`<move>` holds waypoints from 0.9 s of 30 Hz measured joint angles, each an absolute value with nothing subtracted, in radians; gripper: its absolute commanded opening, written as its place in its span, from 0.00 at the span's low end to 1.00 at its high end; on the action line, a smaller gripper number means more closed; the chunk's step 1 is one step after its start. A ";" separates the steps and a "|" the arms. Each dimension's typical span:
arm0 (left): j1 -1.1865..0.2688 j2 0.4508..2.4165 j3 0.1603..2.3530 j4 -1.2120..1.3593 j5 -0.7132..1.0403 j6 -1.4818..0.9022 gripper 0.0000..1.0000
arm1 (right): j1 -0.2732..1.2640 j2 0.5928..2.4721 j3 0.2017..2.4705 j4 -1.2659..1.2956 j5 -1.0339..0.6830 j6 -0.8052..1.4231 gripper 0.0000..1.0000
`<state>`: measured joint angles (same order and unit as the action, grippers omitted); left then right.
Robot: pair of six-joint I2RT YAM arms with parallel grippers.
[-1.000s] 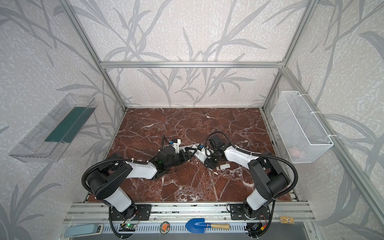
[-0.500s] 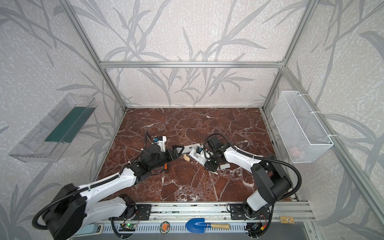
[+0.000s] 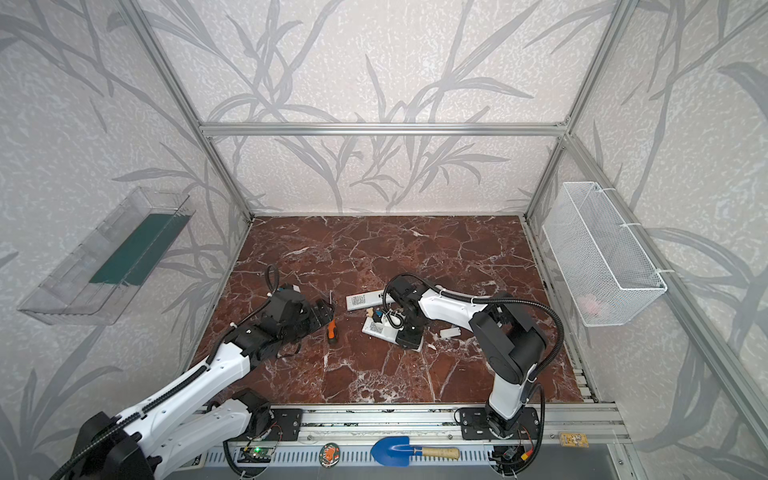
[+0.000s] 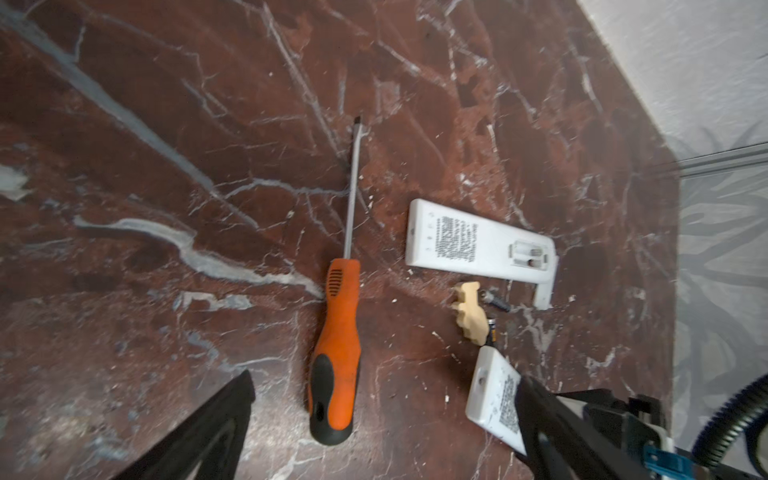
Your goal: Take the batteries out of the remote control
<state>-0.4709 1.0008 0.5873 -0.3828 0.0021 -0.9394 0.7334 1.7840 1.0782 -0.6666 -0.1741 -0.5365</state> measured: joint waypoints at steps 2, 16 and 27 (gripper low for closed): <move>-0.459 1.042 0.615 -0.412 0.006 -0.934 0.99 | 0.738 1.794 1.092 -0.677 -0.162 -0.537 0.33; -0.379 1.236 0.699 -0.455 0.110 -0.903 0.99 | 0.756 1.802 1.104 -0.692 -0.123 -0.538 0.61; -0.356 1.320 0.735 -0.460 0.163 -0.857 0.93 | 0.753 1.652 1.044 -0.652 -0.114 -0.494 0.77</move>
